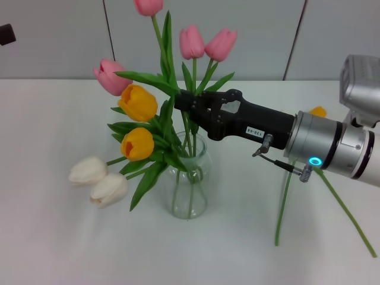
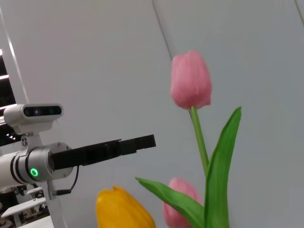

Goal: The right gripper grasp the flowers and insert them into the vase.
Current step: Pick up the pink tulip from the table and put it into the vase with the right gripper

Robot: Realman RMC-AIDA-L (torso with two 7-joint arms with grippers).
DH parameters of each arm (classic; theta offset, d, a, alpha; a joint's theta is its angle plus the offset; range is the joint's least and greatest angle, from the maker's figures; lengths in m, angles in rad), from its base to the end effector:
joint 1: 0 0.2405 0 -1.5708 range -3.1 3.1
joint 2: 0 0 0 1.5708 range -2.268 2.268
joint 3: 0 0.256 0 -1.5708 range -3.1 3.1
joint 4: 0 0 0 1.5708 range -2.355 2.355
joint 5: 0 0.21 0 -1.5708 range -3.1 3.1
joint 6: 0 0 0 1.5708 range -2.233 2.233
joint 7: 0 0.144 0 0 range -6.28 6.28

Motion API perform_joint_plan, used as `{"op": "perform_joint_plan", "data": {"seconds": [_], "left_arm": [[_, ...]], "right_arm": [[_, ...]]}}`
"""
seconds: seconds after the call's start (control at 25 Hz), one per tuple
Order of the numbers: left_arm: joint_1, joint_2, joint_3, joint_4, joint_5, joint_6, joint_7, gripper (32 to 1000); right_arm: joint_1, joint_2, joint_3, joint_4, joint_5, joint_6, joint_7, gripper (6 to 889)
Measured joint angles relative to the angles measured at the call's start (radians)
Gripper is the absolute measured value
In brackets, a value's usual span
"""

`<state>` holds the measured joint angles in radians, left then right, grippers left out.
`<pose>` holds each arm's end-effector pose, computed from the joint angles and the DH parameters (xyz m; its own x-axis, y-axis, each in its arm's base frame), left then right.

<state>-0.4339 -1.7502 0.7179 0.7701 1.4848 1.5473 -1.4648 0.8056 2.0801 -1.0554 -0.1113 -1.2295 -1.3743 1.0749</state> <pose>-0.2726 0.3595 0.1929 0.7472 0.0473 0.6629 0.4680 -0.7456 -0.4744 0.1745 0.3686 -0.0666 0.5741 -0.2634 -0.7753 -0.4774 -0.8769 -0.0555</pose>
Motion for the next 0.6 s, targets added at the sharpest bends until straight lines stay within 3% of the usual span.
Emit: {"op": "perform_joint_plan", "data": {"seconds": [0.6], "left_arm": [[0.001,0.0000,0.000,0.000,0.000,0.000,0.000,772]], "right_arm": [[-0.044,0.000,-0.029,-0.010,-0.001,0.023,-0.115,60]]}}
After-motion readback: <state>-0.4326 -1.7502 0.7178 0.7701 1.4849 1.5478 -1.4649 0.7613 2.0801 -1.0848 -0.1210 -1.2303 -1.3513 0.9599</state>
